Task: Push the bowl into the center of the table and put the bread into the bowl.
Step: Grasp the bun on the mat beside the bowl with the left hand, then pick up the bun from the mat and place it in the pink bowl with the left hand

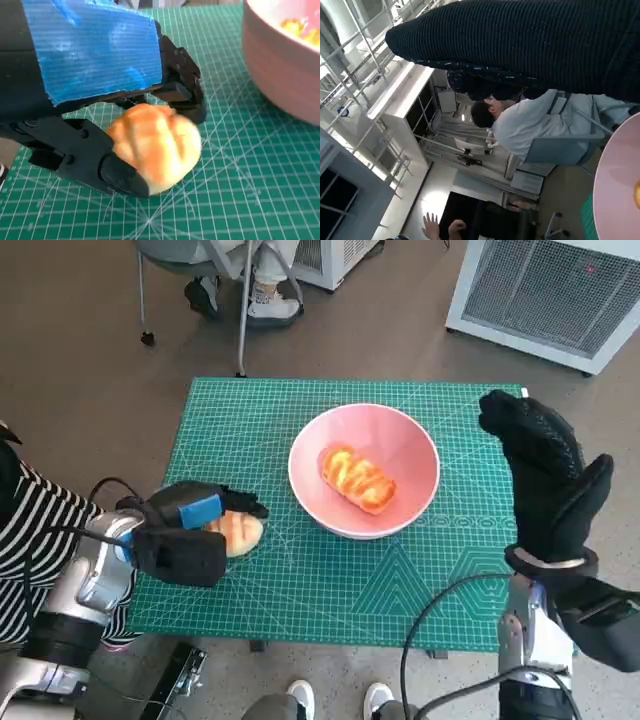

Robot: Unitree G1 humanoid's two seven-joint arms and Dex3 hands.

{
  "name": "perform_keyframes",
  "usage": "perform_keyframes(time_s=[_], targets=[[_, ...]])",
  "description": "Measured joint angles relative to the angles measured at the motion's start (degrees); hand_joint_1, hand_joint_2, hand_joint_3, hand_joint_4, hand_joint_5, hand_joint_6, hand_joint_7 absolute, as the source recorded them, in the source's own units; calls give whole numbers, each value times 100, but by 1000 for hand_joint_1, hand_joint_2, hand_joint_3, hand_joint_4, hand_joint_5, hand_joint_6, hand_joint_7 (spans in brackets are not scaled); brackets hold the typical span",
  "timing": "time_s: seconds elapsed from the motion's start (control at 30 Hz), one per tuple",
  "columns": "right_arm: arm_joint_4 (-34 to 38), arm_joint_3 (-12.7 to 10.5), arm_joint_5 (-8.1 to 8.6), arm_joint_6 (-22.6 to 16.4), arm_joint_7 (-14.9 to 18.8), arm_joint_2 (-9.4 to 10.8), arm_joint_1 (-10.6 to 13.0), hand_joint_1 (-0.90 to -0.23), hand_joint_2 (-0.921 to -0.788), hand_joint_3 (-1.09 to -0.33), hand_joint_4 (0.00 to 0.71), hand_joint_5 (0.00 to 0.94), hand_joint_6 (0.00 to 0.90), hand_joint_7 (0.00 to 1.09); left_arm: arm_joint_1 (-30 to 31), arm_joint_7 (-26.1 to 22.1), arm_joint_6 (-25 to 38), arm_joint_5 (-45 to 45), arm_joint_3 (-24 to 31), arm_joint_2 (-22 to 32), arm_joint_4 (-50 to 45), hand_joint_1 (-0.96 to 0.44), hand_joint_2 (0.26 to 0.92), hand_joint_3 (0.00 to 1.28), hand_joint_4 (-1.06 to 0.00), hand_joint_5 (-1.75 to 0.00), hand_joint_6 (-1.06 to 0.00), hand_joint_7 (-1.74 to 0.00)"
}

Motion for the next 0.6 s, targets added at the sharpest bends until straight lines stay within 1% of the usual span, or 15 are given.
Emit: perform_keyframes(time_s=[0.2, 0.23, 0.4, 0.6], targets=[[18, 2, -1, 0, 1, 0, -2, -666, -921, -730, 180, 0, 108, 392, 25, 3, -48, -89, 122, 19, -143, 2, 920, 114, -675, -1250, -540, -1189], [22, 9, -1, 0, 1, 0, -5, -666, -921, -730, 180, 0, 109, 393, -7, 35, -83, -213, 274, 42, -305, 2, 920, 113, -673, -1246, -541, -1193], [54, 5, 2, -3, 13, -5, -8, -667, -921, -730, 181, 0, 112, 395, -65, 32, 58, -312, 463, 18, -674, 2, 920, 108, -677, -1232, -546, -1196], [88, 7, 6, -4, 43, -4, -21, -667, -921, -730, 180, 0, 112, 395, -596, 52, 244, -536, 784, -24, -1076, 3, 920, 89, -699, -1208, -569, -1171]])
